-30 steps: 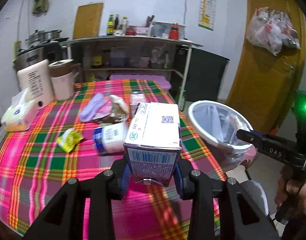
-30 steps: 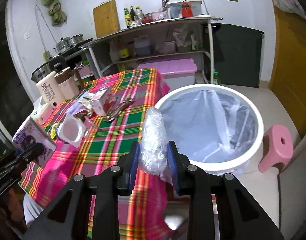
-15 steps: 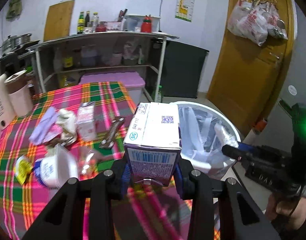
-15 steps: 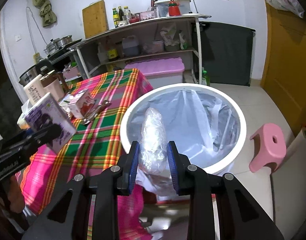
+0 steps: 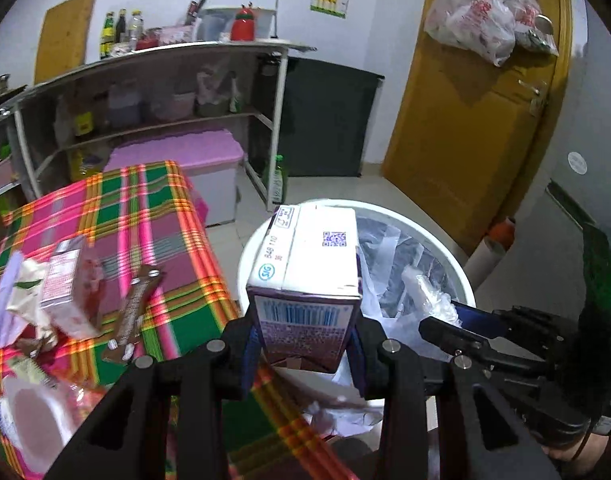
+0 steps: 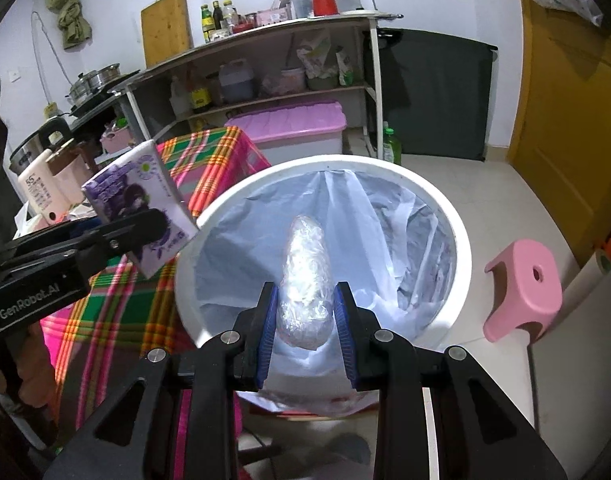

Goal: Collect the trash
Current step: 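Open the right tool over the bin while the left tool drops the carton in, then move both open tools back from the bin toward the table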

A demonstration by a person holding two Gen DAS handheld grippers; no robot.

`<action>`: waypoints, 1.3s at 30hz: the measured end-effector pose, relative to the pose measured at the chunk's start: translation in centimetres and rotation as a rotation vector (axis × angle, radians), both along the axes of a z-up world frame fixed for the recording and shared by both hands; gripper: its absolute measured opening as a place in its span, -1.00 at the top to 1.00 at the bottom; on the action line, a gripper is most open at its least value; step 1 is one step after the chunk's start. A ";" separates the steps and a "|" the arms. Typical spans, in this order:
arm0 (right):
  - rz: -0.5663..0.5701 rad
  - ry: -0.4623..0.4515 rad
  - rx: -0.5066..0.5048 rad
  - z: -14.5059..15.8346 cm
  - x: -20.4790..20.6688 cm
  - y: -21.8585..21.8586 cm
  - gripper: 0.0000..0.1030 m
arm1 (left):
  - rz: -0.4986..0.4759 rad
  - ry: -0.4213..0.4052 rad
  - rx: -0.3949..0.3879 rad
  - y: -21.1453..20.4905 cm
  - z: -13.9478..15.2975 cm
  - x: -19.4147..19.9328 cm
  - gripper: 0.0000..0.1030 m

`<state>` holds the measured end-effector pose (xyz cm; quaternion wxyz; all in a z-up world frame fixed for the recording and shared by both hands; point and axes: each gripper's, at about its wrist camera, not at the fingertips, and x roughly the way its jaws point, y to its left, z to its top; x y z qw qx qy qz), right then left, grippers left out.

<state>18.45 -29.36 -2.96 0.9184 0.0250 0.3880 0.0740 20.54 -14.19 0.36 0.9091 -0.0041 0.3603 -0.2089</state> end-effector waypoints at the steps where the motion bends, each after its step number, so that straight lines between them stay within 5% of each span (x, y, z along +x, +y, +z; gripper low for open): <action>1: -0.001 0.004 -0.002 -0.1 0.2 -0.1 0.42 | -0.008 0.008 0.000 -0.3 -0.2 0.3 0.25; 19: -0.017 -0.006 -0.021 -0.3 0.4 -0.5 0.41 | -0.020 0.015 -0.039 -0.4 0.2 1.1 0.08; 27: -0.015 -0.046 -0.013 1.1 -1.3 -0.1 0.38 | 0.007 -0.014 -0.055 1.1 1.3 -1.2 0.08; 31: 0.007 -0.070 0.004 1.8 -2.7 0.5 0.15 | 0.033 -0.030 -0.055 2.3 1.6 -3.0 0.06; 39: 0.095 -0.070 0.018 2.4 -4.8 3.2 0.15 | 0.115 -0.045 -0.060 5.6 1.6 -6.1 -0.01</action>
